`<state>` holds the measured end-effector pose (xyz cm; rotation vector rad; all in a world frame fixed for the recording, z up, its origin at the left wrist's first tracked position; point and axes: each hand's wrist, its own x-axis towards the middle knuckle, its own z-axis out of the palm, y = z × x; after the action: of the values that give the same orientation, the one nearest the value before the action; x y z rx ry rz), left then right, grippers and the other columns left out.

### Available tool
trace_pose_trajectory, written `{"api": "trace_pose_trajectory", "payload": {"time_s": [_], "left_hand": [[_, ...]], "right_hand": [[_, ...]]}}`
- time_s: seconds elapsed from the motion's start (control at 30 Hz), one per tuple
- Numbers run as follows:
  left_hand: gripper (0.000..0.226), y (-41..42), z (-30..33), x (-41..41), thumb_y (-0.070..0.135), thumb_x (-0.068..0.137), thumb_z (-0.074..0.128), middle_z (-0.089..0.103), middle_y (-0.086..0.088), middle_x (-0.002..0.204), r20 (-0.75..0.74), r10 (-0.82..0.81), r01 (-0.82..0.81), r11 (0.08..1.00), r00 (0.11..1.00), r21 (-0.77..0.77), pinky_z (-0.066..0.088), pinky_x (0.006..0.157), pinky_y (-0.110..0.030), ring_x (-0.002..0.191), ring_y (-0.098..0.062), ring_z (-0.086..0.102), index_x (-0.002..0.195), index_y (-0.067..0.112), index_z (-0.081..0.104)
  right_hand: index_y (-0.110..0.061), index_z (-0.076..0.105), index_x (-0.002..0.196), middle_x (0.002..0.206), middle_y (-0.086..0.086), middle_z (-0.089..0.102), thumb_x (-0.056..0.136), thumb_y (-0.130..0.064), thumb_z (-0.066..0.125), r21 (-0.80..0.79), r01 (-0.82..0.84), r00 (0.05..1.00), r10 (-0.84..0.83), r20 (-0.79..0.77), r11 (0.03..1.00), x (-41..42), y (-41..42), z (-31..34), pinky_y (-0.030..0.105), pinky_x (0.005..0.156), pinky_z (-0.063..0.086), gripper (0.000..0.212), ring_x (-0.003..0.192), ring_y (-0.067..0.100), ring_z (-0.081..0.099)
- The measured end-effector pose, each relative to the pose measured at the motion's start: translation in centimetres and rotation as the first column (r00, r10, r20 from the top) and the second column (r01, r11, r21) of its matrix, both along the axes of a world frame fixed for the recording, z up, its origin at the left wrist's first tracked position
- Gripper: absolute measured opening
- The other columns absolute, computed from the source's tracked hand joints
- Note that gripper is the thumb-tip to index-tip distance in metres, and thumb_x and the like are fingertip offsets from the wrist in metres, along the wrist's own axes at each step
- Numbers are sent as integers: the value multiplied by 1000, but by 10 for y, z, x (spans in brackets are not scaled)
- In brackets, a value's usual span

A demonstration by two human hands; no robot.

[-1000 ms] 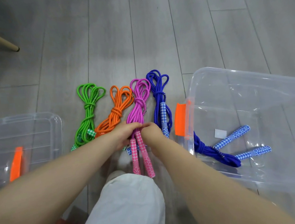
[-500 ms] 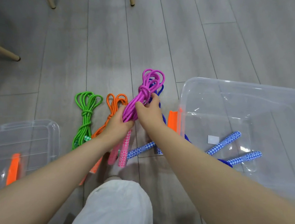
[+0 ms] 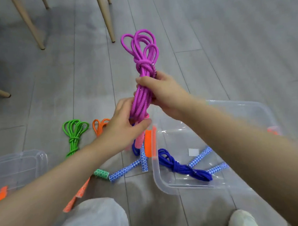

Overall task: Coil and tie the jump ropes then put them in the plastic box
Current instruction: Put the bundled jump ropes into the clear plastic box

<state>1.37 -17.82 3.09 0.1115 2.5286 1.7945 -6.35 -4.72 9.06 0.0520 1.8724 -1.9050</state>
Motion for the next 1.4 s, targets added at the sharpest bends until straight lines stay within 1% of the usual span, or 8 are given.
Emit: {"api": "trace_pose_trajectory", "payload": {"time_s": [0.23,0.37,0.47,0.67,0.87,1.1,1.23,1.4], "left_hand": [[39,50,56,-7,51,75,62,59,4,117,-32,-189,188,982,981,-38,51,94,-41,112,-11,57,109,35,54],[37,73,86,-10,37,83,57,54,1,117,-374,-255,109,923,892,-369,45,98,-41,114,-14,51,115,19,53],[63,96,92,-31,26,78,60,42,-12,144,-539,-445,-21,758,715,-652,32,111,-48,134,-29,38,136,6,44],[74,145,53,-73,56,80,59,54,-5,138,-132,-830,92,215,542,-972,16,119,-48,138,-27,39,140,17,41],[30,165,9,-75,49,90,51,59,6,99,67,-779,416,258,623,-872,40,69,-30,87,-18,58,109,25,53],[14,156,-23,-79,39,94,51,45,11,81,152,-715,546,359,682,-757,33,67,-27,73,-11,48,92,25,49],[15,151,-37,-82,37,94,52,47,10,81,204,-683,580,380,702,-721,35,68,-30,75,-14,49,87,26,45],[36,150,-59,-80,51,95,43,54,1,103,188,-679,451,233,710,-861,37,66,-32,92,-20,56,111,20,51]], "right_hand": [[-13,54,100,82,6,52,92,-13,59,-14,13,999,-12,38,1000,9,87,54,38,80,51,9,82,25,54],[-12,57,104,85,8,56,92,-10,57,61,-19,998,15,65,998,20,142,67,40,83,48,13,84,27,54],[-10,58,102,81,7,62,90,-7,57,149,-109,991,95,95,983,34,176,60,45,87,49,13,75,25,59],[-9,59,108,93,15,63,83,-4,65,304,-248,963,201,178,920,55,213,17,37,77,55,26,70,21,64],[-16,47,127,113,18,68,84,-14,73,183,-313,917,246,315,932,54,245,-33,36,77,56,51,79,22,66],[-15,53,125,111,13,71,81,-39,69,182,-504,840,430,331,844,59,263,-81,43,98,50,53,102,25,68],[-7,56,124,110,11,67,77,-25,72,191,-609,769,513,382,770,57,275,-97,32,101,47,54,105,19,65],[-17,60,112,100,-1,63,77,6,67,511,-755,641,627,442,411,37,286,-106,24,83,46,43,100,18,56]]}}
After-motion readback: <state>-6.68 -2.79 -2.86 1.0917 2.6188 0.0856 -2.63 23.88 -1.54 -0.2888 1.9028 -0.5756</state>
